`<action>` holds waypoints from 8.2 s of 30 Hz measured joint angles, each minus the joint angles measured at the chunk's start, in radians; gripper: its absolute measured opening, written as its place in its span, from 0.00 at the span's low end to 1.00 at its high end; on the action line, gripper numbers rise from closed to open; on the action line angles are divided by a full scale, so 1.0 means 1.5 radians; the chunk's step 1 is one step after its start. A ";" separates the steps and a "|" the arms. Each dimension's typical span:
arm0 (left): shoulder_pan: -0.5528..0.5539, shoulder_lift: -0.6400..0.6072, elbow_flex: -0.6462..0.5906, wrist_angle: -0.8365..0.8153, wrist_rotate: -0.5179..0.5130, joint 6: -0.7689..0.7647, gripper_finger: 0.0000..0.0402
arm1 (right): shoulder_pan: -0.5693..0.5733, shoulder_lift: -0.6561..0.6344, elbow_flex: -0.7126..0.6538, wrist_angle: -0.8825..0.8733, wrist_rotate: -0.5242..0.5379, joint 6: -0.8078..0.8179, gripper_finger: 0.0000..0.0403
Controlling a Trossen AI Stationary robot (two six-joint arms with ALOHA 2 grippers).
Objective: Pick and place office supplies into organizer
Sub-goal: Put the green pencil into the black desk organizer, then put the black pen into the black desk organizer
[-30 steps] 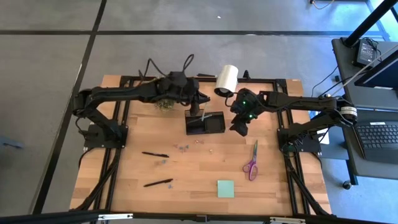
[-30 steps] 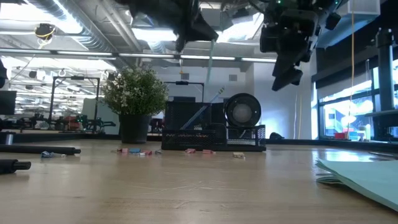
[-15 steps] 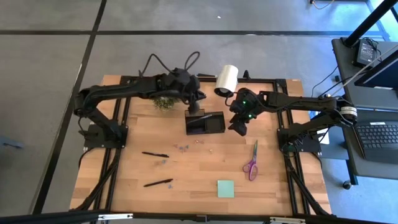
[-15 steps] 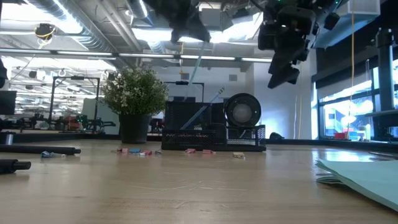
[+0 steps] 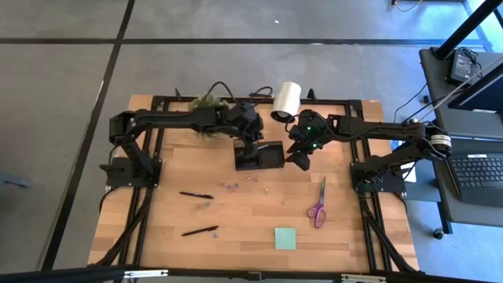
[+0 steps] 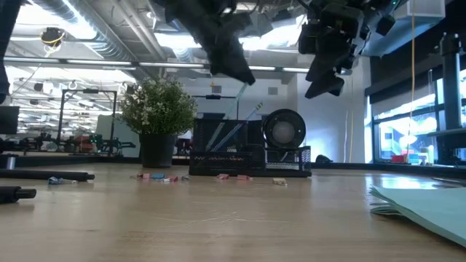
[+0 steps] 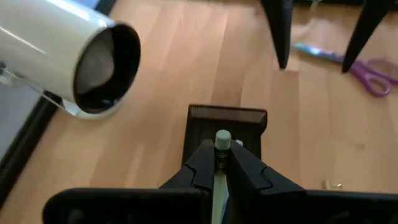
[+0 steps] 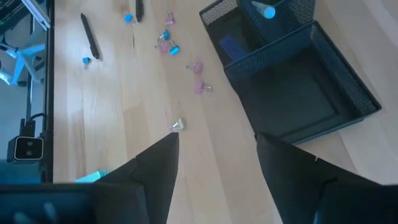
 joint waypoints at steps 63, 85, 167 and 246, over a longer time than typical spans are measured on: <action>-0.309 -0.120 0.002 -0.465 -0.227 -0.067 0.26 | 0.000 0.000 0.000 0.009 0.000 -0.019 0.54; -0.424 -0.100 -0.240 -0.316 -0.145 -0.167 0.26 | 0.000 0.000 0.000 0.014 0.000 -0.016 0.54; -0.391 -0.081 -0.326 -0.139 -0.124 -0.218 0.12 | 0.000 0.000 0.000 0.059 0.000 -0.021 0.54; -0.030 -0.019 -0.248 0.364 -0.082 0.003 0.24 | 0.000 0.001 0.000 0.090 0.000 -0.022 0.54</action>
